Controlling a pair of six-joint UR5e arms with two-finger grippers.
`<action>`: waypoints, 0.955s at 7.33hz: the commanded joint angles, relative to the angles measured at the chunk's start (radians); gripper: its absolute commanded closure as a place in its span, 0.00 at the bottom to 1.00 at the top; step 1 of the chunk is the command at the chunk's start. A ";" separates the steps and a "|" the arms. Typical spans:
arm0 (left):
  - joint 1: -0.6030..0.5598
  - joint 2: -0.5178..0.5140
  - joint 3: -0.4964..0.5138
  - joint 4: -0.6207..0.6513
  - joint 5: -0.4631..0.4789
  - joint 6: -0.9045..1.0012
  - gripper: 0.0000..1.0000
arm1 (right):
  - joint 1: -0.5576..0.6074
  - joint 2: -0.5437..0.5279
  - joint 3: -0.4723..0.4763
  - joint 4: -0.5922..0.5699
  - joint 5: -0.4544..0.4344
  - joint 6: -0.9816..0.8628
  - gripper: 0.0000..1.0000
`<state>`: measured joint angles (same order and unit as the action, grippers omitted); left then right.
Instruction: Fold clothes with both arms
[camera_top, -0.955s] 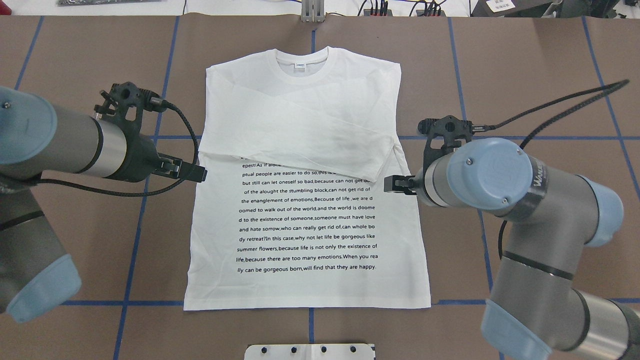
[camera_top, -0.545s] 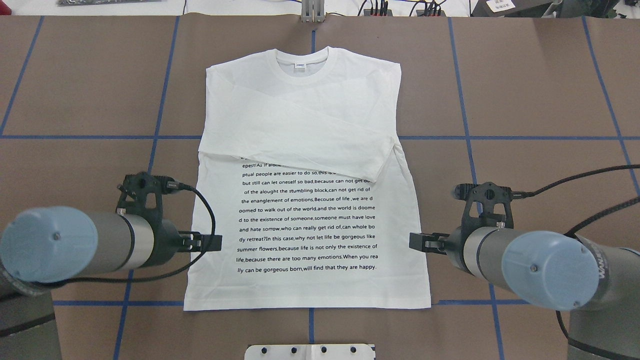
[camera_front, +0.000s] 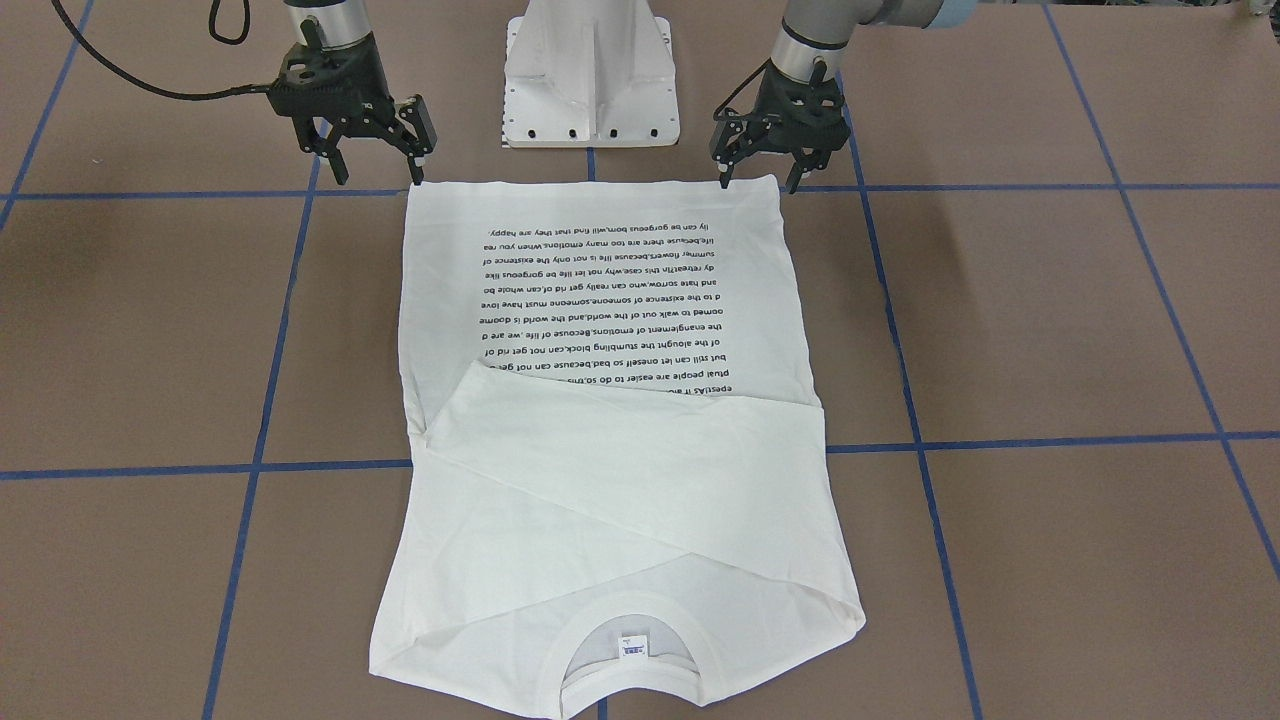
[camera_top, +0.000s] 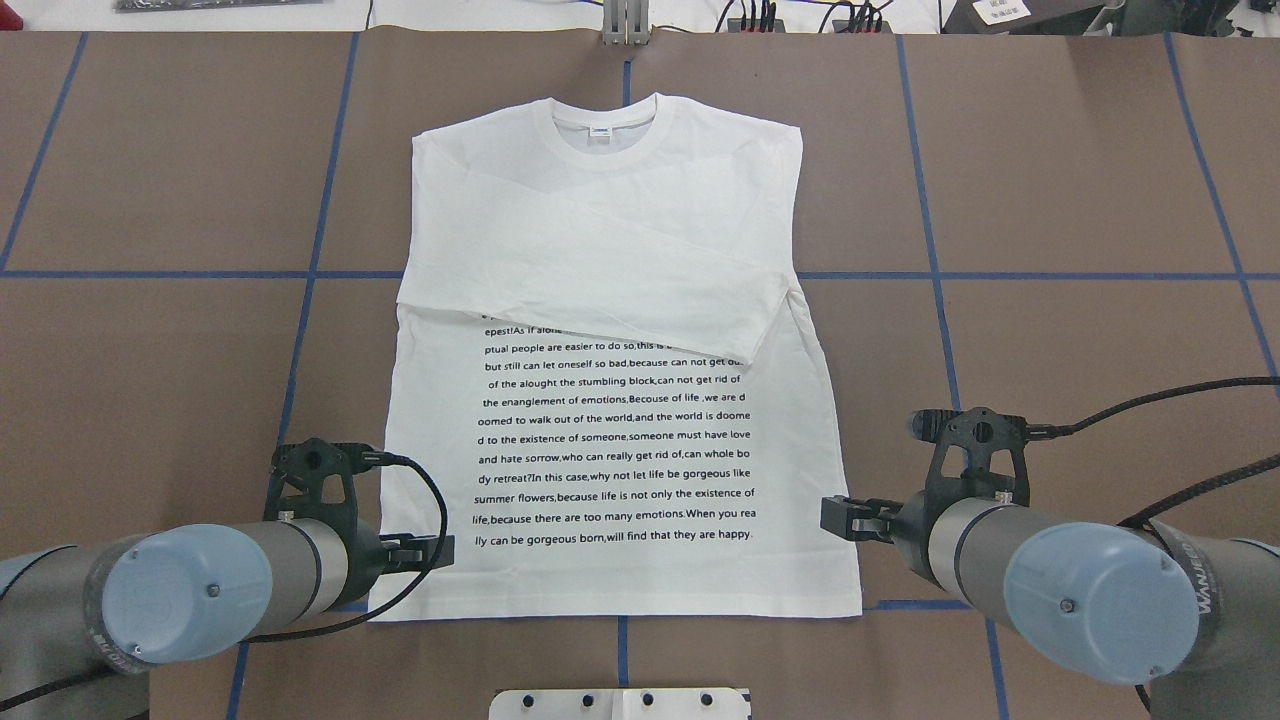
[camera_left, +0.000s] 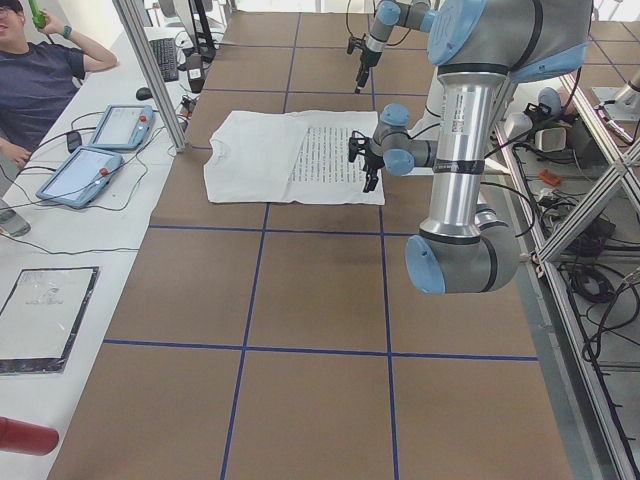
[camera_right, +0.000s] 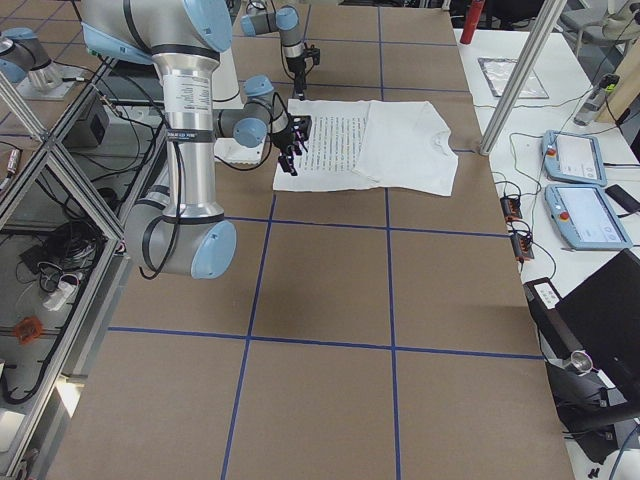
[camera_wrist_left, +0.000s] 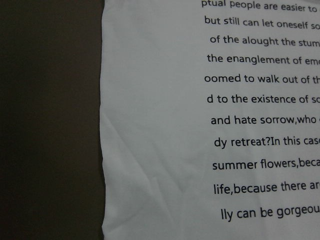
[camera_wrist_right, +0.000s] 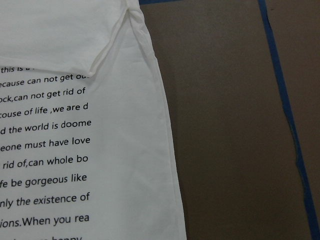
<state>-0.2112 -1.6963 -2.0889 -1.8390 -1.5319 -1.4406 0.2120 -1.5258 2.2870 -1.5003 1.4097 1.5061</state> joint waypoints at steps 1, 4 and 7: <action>0.036 0.018 0.013 0.001 0.003 -0.004 0.07 | -0.003 -0.001 0.000 0.000 -0.002 0.003 0.00; 0.065 0.021 0.027 0.004 0.003 -0.004 0.27 | -0.008 -0.001 0.000 0.000 -0.003 0.003 0.00; 0.076 0.021 0.033 0.013 0.003 -0.006 0.42 | -0.013 -0.001 -0.001 0.000 -0.003 0.003 0.00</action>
<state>-0.1370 -1.6752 -2.0566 -1.8326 -1.5300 -1.4463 0.2017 -1.5263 2.2858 -1.5002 1.4067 1.5094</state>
